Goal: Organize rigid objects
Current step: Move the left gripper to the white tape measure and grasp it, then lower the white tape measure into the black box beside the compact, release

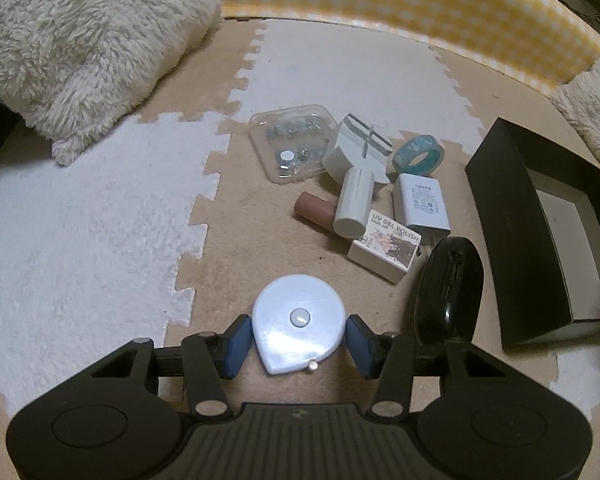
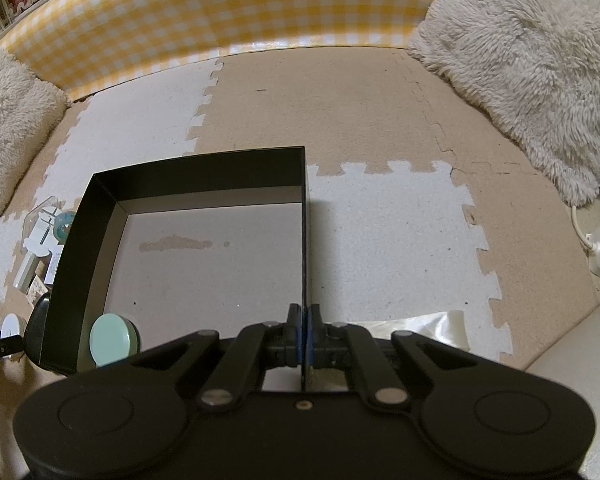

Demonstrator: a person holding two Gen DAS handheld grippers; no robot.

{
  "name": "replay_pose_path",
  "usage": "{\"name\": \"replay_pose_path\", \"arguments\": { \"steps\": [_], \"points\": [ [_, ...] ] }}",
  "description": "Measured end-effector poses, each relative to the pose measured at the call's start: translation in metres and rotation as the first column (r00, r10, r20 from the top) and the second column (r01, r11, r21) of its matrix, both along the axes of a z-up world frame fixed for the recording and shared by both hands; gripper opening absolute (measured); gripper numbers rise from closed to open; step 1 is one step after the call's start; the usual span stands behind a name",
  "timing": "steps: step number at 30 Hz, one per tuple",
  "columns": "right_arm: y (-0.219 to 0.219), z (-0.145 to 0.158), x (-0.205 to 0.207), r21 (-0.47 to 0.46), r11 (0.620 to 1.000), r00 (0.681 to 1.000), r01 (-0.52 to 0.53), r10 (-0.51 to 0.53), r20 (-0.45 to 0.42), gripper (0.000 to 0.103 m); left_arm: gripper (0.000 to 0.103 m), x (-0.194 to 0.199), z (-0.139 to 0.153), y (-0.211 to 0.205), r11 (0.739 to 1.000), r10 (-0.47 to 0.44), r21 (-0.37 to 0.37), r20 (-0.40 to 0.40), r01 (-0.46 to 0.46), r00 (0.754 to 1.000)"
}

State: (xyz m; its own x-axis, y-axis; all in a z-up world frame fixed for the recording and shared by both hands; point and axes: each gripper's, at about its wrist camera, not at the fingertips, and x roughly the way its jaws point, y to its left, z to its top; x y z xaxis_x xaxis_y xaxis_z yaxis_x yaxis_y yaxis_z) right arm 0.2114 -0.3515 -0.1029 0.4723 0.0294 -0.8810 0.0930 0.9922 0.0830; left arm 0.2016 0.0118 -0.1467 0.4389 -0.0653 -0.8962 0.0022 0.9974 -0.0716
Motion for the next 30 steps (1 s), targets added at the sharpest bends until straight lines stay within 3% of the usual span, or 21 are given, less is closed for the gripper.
{"name": "replay_pose_path", "arguments": {
  "steps": [10, 21, 30],
  "points": [
    [0.0, 0.0, 0.0, -0.002, 1.0, 1.0, -0.001, 0.001, 0.0, 0.003, 0.052, 0.0, 0.029, -0.004, 0.998, 0.012, -0.062, 0.104, -0.006, 0.995],
    [0.0, 0.0, 0.0, -0.003, 1.0, 1.0, -0.002, 0.002, 0.0, 0.003, 0.052, -0.003, 0.066, -0.051, 0.979, -0.104, -0.149, 0.226, 0.14, 0.969],
    [0.0, 0.0, 0.0, -0.008, 1.0, 1.0, -0.004, 0.004, 0.0, 0.003, 0.052, -0.008, 0.062, -0.113, 0.935, -0.269, -0.17, 0.234, 0.312, 0.934]
  ]
}}
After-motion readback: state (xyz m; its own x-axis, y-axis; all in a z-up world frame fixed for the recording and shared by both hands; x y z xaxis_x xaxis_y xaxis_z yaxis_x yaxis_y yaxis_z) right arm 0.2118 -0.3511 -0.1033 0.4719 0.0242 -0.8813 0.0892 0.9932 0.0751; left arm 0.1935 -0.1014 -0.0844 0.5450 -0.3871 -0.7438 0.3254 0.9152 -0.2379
